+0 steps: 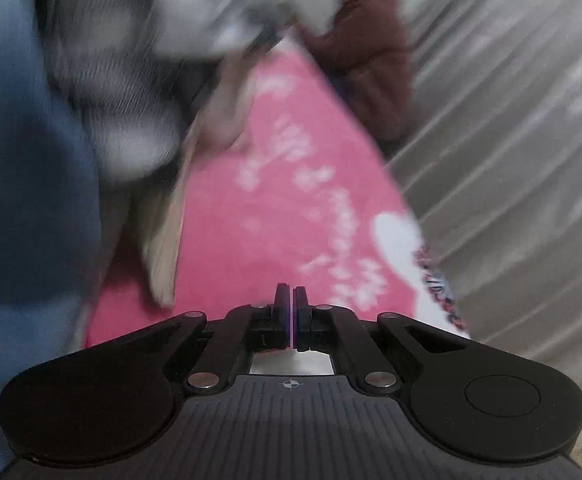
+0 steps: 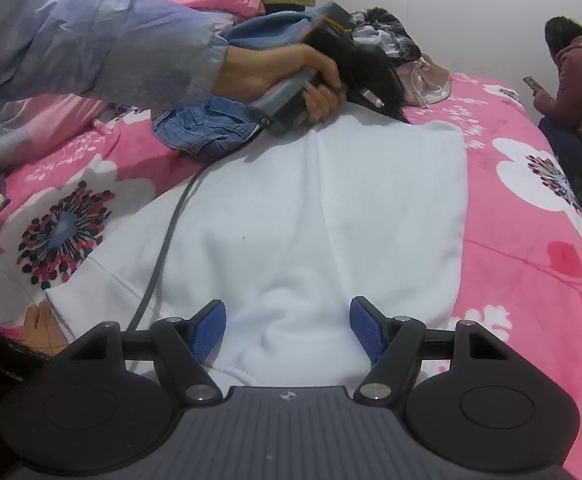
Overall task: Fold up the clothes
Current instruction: 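Move both grippers over the folded white sweatshirt bundle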
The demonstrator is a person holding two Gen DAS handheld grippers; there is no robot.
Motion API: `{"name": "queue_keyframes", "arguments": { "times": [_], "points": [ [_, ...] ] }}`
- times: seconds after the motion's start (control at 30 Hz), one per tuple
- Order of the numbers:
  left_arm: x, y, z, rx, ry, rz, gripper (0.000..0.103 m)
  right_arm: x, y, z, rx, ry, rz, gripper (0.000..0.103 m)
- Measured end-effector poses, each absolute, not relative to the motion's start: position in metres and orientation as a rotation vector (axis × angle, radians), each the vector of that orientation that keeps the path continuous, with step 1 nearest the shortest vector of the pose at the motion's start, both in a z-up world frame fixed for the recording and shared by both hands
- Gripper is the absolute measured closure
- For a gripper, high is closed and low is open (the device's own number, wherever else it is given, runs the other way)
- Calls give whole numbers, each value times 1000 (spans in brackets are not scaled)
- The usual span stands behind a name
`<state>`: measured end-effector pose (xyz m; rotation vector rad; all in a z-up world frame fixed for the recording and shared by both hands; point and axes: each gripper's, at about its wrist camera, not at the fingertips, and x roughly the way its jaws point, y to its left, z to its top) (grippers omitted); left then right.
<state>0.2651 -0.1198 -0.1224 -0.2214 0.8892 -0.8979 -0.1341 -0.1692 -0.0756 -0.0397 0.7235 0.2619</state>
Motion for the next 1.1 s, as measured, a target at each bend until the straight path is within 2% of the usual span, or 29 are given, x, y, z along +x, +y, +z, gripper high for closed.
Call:
{"name": "queue_keyframes", "arguments": {
  "times": [0.13,0.33,0.37,0.47,0.57,0.73,0.93,1.0,1.1],
  "points": [
    [210,-125,-101,-175,931,-1229,103,-135,-171,-76,-25,711,270,29],
    [133,-155,-136,79,1117,-1496,102,-138,-174,-77,-18,696,277,29],
    [137,-157,-145,57,1139,-1488,99,-138,-174,-77,-17,694,279,29],
    [161,-160,-165,-86,1183,-1428,98,-139,-175,-77,-17,692,278,29],
    [185,-172,-165,-106,1096,-1328,98,-139,-176,-77,-13,691,280,29],
    [224,-183,-172,-174,1098,-1289,97,-139,-177,-77,-12,690,282,29],
    [249,-190,-160,-157,1039,-1139,98,-139,-176,-77,-14,692,285,26],
    [260,-197,-159,-195,1013,-1027,103,-139,-178,-76,14,695,305,23],
    [261,-162,-135,-294,960,-1024,100,-139,-192,-70,109,696,335,23]
  ]
}}
